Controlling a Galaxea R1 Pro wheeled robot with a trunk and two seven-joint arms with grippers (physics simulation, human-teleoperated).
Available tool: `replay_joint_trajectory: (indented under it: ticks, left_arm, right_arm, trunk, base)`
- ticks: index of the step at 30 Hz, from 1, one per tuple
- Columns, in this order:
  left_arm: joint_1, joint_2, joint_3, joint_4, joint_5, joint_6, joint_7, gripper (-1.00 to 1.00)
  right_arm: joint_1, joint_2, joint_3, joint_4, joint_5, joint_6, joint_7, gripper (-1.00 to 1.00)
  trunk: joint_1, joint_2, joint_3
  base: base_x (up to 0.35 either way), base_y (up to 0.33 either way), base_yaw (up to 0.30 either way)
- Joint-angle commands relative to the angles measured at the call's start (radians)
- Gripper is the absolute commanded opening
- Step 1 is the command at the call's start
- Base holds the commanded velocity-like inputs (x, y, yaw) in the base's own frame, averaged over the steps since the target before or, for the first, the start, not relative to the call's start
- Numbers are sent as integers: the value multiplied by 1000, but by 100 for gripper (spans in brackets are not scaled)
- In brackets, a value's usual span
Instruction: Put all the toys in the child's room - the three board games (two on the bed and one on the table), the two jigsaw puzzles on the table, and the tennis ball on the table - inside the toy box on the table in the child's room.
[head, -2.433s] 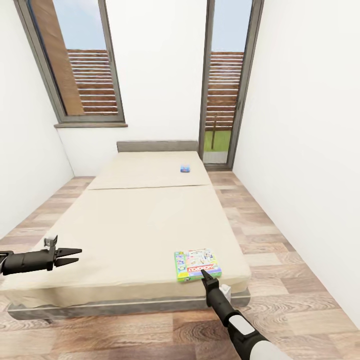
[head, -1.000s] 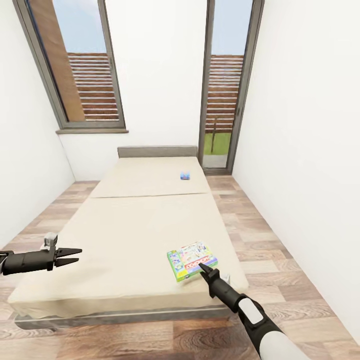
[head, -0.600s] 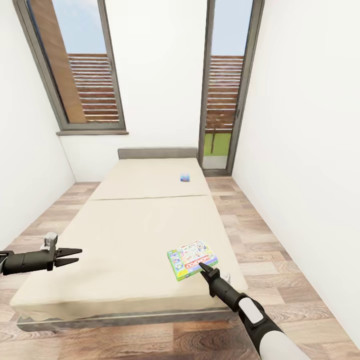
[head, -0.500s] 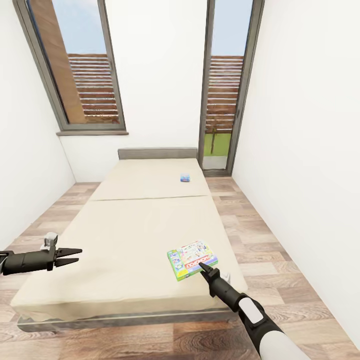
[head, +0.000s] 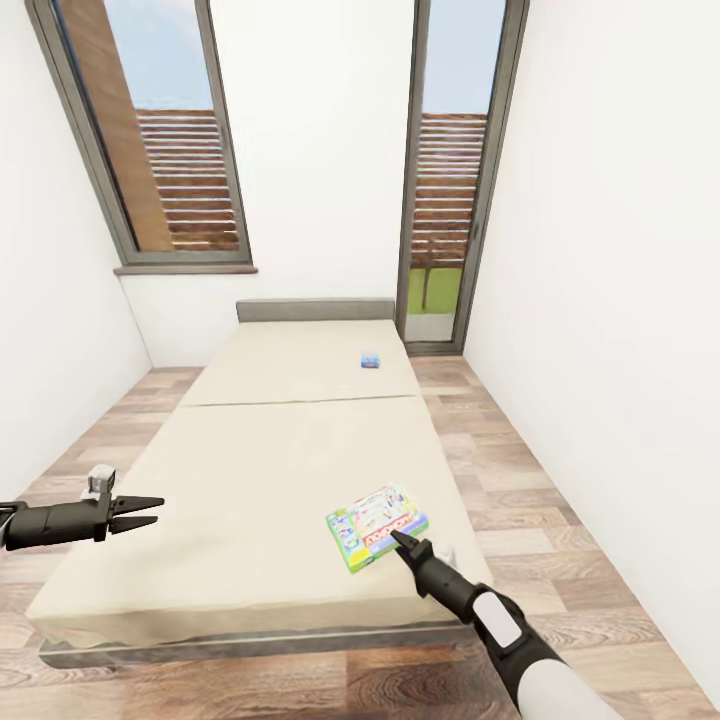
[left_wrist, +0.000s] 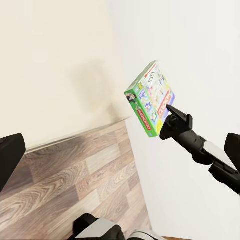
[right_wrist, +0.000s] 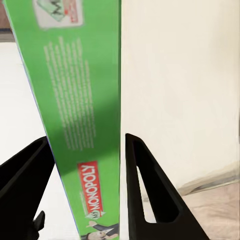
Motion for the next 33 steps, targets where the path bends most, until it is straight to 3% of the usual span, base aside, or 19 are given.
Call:
replay_joint_trajectory:
  ticks: [1,7,17,33]
  left_arm:
    - [0,0,5,0,-9,11,-6,100]
    - [0,0,5,0,-9,11,-6,100]
    - [0,0,5,0,-9,12,-6,100]
    - [0,0,4,0,-9,10,-6,100]
  right_arm:
    - [-1,0,2,-5,6,8,1,-100]
    - [1,-14,17,-50,25,3,21,-100]
    - [1,-14,17,-58,26,-2,19,-100]
    - [1,-14,17,-58,28,-4,10,-100]
  trunk:
    - [-4,7,2]
    - [-27,49,21]
    - [-65,119,53]
    - [-127,231,118]
  base:
    - [0,0,0]
    - [0,0,0]
    - [0,0,13]
    - [0,0,217]
